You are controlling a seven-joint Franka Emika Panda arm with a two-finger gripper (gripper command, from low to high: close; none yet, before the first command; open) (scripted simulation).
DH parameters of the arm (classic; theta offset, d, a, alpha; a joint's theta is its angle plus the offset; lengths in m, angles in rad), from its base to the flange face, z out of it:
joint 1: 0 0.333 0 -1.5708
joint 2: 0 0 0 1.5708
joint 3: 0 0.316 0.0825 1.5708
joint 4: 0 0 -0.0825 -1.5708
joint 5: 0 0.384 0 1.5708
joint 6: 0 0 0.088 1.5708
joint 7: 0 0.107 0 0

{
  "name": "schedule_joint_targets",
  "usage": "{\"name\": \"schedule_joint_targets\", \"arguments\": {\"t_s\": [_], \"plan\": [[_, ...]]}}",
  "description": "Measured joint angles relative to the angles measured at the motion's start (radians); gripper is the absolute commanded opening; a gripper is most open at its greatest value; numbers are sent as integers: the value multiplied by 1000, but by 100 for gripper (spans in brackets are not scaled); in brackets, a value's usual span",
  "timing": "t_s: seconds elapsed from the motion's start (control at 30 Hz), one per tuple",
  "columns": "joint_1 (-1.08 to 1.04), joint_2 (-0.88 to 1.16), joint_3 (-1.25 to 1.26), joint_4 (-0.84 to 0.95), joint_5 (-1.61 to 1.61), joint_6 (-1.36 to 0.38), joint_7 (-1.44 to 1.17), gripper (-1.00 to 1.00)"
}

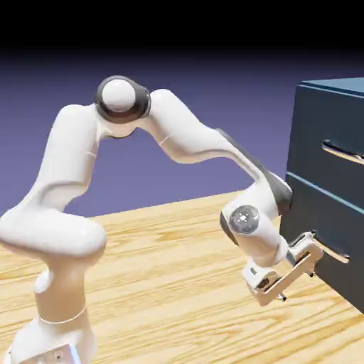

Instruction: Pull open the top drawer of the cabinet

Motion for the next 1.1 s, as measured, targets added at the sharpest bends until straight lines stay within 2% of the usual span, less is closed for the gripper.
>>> {"name": "schedule_joint_targets", "arguments": {"t_s": [0.63, 0.83, 0.87, 0.93, 1.1], "plan": [[362, 502, -483, 230, 823, -192, -29, 100], [232, 525, -424, 411, 830, -133, 4, 100], [217, 528, -417, 432, 831, -126, 8, -100], [216, 528, -417, 432, 831, -126, 8, -100], [345, 509, -477, 251, 828, -187, -22, -100]]}}
